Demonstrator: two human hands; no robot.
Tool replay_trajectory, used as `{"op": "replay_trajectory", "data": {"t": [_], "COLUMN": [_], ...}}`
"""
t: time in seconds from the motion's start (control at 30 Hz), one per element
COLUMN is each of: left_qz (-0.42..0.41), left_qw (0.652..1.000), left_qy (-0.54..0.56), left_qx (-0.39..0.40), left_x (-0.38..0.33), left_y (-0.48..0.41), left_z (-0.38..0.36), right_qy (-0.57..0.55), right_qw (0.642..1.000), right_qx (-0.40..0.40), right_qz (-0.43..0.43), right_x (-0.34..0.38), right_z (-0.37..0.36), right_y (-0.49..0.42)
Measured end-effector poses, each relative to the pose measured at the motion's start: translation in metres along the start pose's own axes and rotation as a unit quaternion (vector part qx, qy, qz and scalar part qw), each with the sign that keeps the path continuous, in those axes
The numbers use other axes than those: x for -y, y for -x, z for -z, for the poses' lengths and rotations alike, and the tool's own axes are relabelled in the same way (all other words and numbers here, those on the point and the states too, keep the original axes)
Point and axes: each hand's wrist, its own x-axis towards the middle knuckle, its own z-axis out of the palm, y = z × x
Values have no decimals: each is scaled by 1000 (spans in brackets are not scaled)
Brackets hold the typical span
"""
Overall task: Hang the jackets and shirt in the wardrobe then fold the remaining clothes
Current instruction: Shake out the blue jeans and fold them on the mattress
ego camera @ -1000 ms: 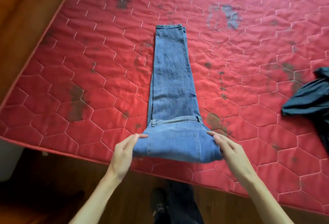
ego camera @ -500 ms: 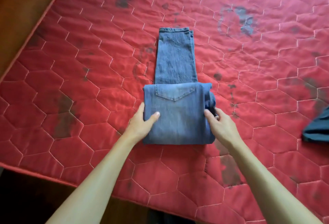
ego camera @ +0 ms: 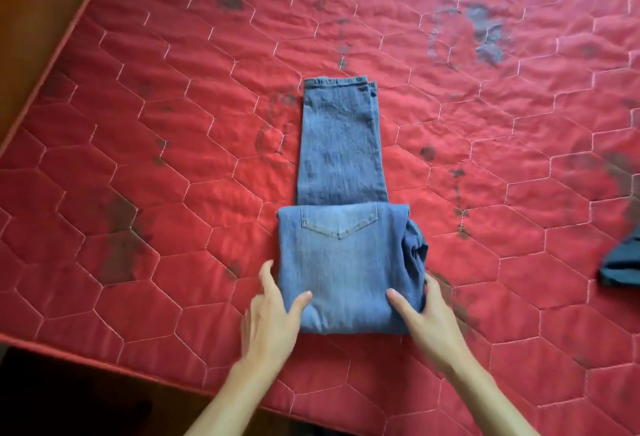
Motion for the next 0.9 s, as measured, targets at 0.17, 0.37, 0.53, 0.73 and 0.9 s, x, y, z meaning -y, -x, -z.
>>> {"op": "replay_trajectory", "data": {"t": [0.17, 0.37, 0.53, 0.73, 0.9], "left_qz": [-243, -305, -166, -46, 25], "left_qw": [946, 918, 957, 987, 994], "left_qy": [-121, -236, -210, -90, 46], "left_qx": [-177, -92, -114, -126, -97], "left_x": [-20, -33, -18, -24, -14], "left_y": [8, -39, -36, -21, -5], "left_z": [-33, -58, -58, -52, -27], "right_qy": [230, 377, 335, 224, 24], "right_qw": [916, 861, 932, 965, 998], "right_qx": [-225, -88, -90, -76, -46], "right_qz": [239, 329, 106, 117, 19], "right_x": [7, 28, -20, -20, 0], "right_z": [-22, -44, 8, 20, -17], "right_y": [4, -45, -63, -43, -8]}}
